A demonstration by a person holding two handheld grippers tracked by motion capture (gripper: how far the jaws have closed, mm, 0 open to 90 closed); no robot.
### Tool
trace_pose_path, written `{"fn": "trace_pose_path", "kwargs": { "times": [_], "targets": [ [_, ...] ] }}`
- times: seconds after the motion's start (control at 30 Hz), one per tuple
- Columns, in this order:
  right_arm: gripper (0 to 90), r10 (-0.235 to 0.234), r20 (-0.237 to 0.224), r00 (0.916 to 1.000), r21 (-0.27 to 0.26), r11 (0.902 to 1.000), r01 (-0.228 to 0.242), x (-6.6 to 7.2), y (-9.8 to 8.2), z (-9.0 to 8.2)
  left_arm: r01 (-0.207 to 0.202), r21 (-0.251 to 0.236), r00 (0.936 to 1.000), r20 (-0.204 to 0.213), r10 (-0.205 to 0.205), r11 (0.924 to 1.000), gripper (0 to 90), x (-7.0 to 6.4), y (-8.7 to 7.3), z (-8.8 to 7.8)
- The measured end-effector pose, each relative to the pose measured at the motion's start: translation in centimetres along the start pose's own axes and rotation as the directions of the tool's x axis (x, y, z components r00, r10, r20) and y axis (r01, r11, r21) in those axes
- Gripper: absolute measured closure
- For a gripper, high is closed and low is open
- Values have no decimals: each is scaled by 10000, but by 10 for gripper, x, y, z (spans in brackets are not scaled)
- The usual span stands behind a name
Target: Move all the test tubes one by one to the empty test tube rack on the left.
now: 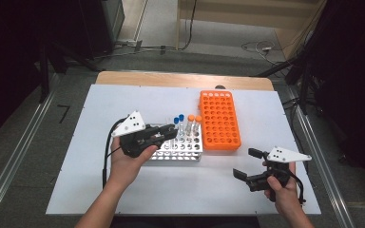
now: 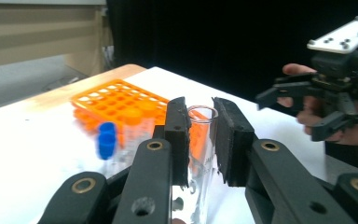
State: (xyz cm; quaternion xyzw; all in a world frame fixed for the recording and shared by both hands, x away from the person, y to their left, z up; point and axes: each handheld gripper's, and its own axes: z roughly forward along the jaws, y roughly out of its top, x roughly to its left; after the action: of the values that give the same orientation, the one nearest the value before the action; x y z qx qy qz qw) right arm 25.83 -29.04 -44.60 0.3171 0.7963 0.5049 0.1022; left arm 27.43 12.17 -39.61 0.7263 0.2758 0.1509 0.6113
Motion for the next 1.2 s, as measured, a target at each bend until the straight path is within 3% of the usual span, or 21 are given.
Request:
{"fn": "trace_pose_path", "kwargs": {
  "times": [0.27,0.37,0.43,0.6,0.93,1.1,1.2],
  "targets": [
    [0,449,416,9981,-11,9990,-449,-14,-13,-14,49,-24,9982,-597,-50,10000,767,20,4,-5],
    [0,363,388,9986,-46,9993,-361,-18,-16,-17,115,-142,9969,-776,-126,9998,767,27,6,-6],
    [0,331,603,9976,-95,9994,-326,-22,-18,-17,154,-174,9959,-886,-169,9997,767,31,6,-5],
    [0,556,734,9958,-365,9979,-531,-31,-22,-21,196,-176,9931,-1151,-215,9997,767,43,7,-1],
    [0,624,757,9952,-447,9973,-591,-35,-26,-21,454,-277,9806,-1894,-499,9986,767,62,3,6],
    [0,671,739,9950,-466,9969,-638,-37,-27,-21,580,-262,9761,-2082,-622,9980,767,68,0,12],
    [0,662,745,9950,-479,9969,-627,-38,-27,-20,684,-214,9765,-2033,-713,9974,767,71,-2,16]
  ]
}}
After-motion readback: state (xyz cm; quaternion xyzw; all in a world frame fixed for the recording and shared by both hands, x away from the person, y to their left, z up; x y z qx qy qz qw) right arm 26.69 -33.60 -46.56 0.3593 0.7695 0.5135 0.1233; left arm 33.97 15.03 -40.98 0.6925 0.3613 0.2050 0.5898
